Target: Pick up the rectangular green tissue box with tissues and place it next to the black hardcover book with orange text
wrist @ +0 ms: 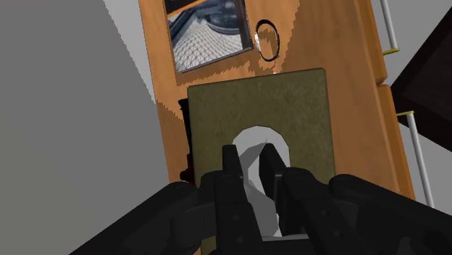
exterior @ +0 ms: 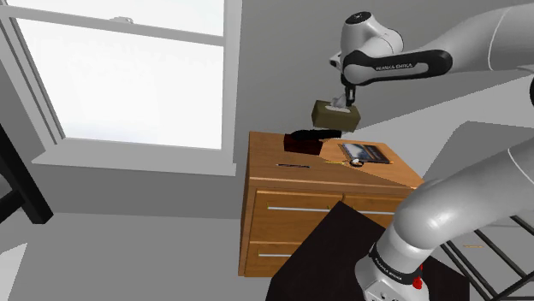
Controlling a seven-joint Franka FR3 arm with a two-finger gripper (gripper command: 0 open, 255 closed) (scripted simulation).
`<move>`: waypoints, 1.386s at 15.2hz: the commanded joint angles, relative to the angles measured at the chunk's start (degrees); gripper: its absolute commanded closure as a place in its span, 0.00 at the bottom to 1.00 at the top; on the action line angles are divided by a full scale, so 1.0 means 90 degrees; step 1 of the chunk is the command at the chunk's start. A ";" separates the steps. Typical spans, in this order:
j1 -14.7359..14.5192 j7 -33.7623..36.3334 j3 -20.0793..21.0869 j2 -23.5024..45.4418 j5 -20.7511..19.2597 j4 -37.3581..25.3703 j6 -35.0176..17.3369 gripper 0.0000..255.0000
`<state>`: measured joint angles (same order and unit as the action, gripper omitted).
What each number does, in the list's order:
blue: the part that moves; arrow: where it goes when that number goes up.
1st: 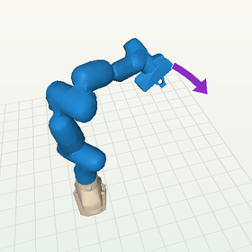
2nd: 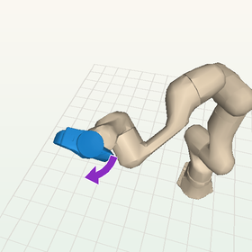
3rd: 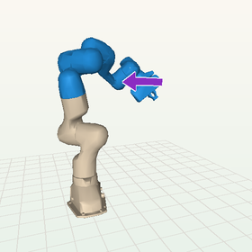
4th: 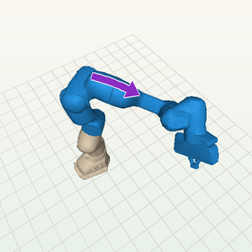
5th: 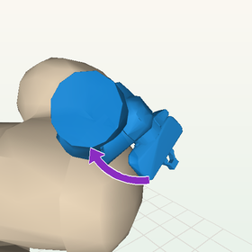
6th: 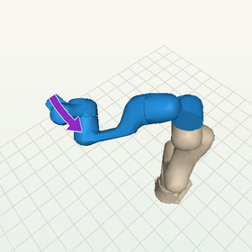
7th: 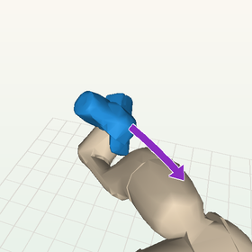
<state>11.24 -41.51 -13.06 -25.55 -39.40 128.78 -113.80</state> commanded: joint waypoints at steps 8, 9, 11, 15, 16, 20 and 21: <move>0.0576 -0.1031 -0.0864 -0.1277 -0.0548 0.0965 -0.0362 1.00; 0.0644 -0.1165 -0.0974 -0.1391 -0.0609 0.1027 -0.0395 1.00; 0.0779 -0.1439 -0.1202 -0.1603 -0.0734 0.1127 -0.0461 1.00; 0.1038 -0.2015 -0.1688 -0.1950 -0.0974 0.1237 -0.0597 1.00; 0.1099 -0.2164 -0.1815 -0.2020 -0.1031 0.1245 -0.0633 1.00; 0.1297 -0.2742 -0.2330 -0.2231 -0.1236 0.1205 -0.0770 1.00; 0.1311 -0.2704 -0.2362 -0.2227 -0.1281 0.1279 -0.0842 1.00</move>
<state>22.62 -65.30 -33.37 -45.26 -50.27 139.69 -120.59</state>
